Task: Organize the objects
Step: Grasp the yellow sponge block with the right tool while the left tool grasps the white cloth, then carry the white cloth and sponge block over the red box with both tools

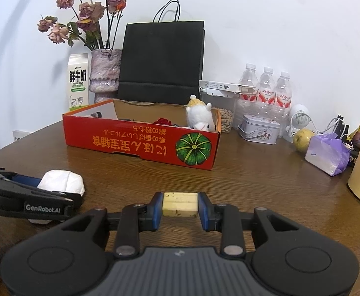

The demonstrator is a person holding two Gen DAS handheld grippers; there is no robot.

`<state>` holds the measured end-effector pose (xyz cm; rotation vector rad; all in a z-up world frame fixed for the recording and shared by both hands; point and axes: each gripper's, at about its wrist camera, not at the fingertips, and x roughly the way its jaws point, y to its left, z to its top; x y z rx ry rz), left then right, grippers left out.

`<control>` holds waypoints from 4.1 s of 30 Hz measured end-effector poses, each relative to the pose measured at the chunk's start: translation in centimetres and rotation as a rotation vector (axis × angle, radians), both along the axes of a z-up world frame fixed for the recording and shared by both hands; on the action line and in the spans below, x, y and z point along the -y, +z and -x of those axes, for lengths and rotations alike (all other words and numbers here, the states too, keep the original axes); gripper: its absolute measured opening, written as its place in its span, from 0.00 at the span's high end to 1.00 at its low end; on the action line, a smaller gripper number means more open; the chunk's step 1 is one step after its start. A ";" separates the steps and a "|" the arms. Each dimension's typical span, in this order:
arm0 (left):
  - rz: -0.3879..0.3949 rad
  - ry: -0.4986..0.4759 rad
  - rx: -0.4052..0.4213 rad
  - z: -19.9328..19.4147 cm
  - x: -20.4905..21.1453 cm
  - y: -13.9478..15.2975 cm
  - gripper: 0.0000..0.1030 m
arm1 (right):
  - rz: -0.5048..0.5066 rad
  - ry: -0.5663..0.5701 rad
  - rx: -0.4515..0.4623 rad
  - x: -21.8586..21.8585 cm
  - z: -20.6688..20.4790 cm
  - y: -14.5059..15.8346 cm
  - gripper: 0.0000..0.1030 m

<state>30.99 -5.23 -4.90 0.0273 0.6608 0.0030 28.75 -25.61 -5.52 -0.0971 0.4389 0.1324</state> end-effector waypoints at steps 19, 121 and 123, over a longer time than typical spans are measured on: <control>0.039 -0.019 0.015 1.5 -1.2 0.6 0.17 | 0.006 0.004 0.005 -0.1 0.1 0.0 0.72; 0.119 0.000 0.368 -14.2 -3.2 9.7 0.67 | -0.098 0.038 0.187 -5.3 -17.7 5.9 0.72; 0.117 -0.002 0.364 -14.9 -3.3 9.5 0.67 | -0.091 0.039 0.186 -5.5 -18.4 5.7 0.72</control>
